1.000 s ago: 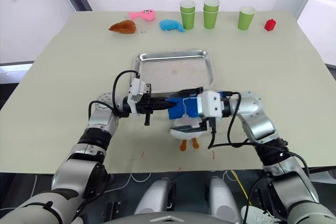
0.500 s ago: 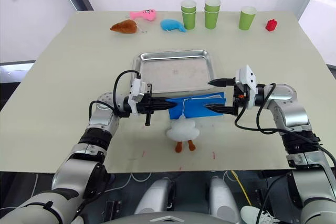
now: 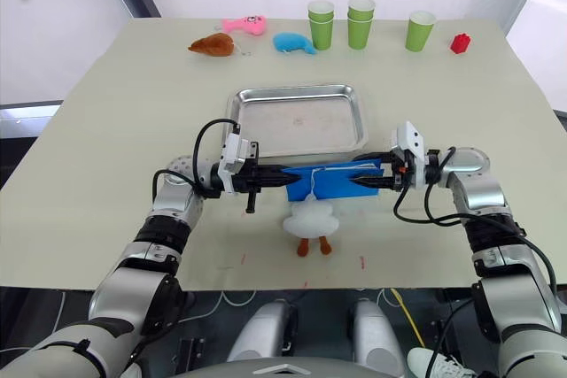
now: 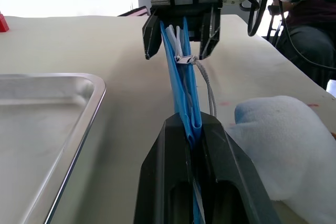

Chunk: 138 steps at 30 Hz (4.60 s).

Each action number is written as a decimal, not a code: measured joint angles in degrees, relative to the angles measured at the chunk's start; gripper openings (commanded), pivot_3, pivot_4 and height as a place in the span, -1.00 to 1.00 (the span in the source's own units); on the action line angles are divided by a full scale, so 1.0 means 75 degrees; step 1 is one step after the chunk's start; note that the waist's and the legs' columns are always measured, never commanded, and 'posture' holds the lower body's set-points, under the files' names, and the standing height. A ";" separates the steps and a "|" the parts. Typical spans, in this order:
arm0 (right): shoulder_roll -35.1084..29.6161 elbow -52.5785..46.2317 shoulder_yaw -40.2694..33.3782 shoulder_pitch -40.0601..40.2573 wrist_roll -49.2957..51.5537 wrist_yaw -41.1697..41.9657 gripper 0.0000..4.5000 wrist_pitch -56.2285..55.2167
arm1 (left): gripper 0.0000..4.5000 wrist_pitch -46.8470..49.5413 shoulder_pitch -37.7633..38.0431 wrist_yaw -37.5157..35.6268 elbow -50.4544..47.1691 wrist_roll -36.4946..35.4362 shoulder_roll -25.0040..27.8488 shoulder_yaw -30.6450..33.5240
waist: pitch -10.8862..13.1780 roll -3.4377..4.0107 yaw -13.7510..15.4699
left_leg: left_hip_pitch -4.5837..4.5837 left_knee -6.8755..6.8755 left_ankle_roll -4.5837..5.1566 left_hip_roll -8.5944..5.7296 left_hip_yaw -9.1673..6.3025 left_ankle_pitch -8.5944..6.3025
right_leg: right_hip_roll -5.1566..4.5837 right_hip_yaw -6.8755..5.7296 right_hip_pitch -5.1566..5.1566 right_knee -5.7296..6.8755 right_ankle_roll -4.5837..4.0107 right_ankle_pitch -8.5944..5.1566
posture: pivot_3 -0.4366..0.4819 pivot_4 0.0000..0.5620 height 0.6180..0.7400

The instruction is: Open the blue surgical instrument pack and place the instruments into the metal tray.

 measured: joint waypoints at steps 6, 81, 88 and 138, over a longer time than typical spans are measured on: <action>0.0016 0.0080 -0.0035 0.0000 0.0004 0.0278 -0.99 -0.0003 | -1.00 -0.0023 0.0005 0.0010 -0.0023 0.0024 0.0015 -0.0009 | 0.0000 0.0000 -0.0006 | 0.0001 0.0000 0.0000 0.0000 0.0000 0.0000 | 0.0000 0.0000 0.0000 0.0001 0.0000 0.0000 | -0.05 -0.47 1.00; 0.0249 0.0972 -0.0159 -0.0371 -0.0119 0.0695 -1.00 -0.0671 | -0.99 0.1068 0.2342 0.1103 -0.3047 -0.0231 0.2990 0.0525 | 0.0006 0.0006 -0.0144 | 0.0007 -0.0009 0.0000 0.0009 -0.0023 0.0000 | -0.0001 0.0013 -0.0007 0.0001 -0.0002 -0.0001 | -0.05 -0.47 1.00; 0.0325 0.0949 -0.0217 -0.0369 0.0022 0.0645 -1.00 -0.0353 | -0.99 0.0755 0.2512 0.1276 -0.2828 0.0162 0.2831 0.0363 | 0.0006 0.0007 -0.0172 | 0.0007 -0.0009 0.0000 0.0011 -0.0026 -0.0001 | -0.0002 0.0013 -0.0008 0.0003 -0.0003 -0.0001 | -0.05 -0.47 1.00; 0.0759 -0.0201 -0.0055 -0.0036 -0.0019 0.0698 -1.00 -0.0535 | 0.97 0.3967 0.2746 -0.0020 -0.3911 -0.0628 0.5019 0.0532 | 0.0022 0.0030 -0.0217 | -0.0007 -0.0018 0.0000 0.0020 0.0008 -0.0001 | 0.0013 0.0039 -0.0044 0.0017 -0.0004 -0.0002 | -0.05 -0.47 1.00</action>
